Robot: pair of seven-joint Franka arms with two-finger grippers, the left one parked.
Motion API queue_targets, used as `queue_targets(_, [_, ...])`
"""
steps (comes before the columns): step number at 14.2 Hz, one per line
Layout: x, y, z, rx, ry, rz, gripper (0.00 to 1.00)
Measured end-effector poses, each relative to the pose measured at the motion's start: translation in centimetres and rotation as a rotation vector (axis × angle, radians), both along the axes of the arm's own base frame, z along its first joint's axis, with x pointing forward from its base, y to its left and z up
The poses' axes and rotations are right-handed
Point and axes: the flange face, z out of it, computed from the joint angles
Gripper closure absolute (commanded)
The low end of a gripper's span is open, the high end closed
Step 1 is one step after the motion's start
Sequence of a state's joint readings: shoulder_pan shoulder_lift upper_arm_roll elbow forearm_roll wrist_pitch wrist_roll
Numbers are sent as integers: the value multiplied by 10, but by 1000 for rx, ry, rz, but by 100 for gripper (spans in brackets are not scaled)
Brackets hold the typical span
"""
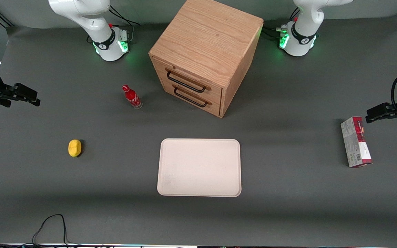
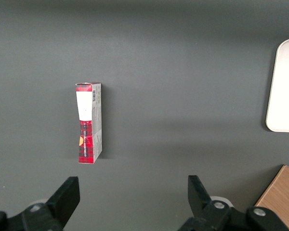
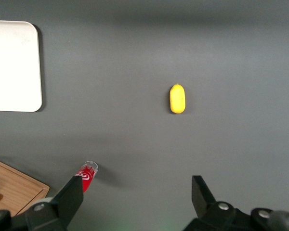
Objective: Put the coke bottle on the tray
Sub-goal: 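Move the right gripper toward the red Coca-Cola bottle beside the cabinet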
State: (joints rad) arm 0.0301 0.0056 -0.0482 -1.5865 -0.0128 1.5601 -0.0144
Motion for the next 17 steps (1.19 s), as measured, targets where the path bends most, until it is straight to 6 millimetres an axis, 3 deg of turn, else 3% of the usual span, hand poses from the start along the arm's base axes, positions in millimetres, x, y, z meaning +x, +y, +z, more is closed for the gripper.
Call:
queue_targets(5, [0,1,-1,0,7,3,0])
queue_targets(8, [-3,23,-6,0,35,27,0])
queue_targets(10, [-8,62,-10,-4,48,31,0])
queue_targets(12, [-24,114,-17,-13,61,33,0])
queue_targets(14, [-47,159,-23,-21,67,43,0])
queue_targets(17, [-92,201,-41,-21,47,51,0])
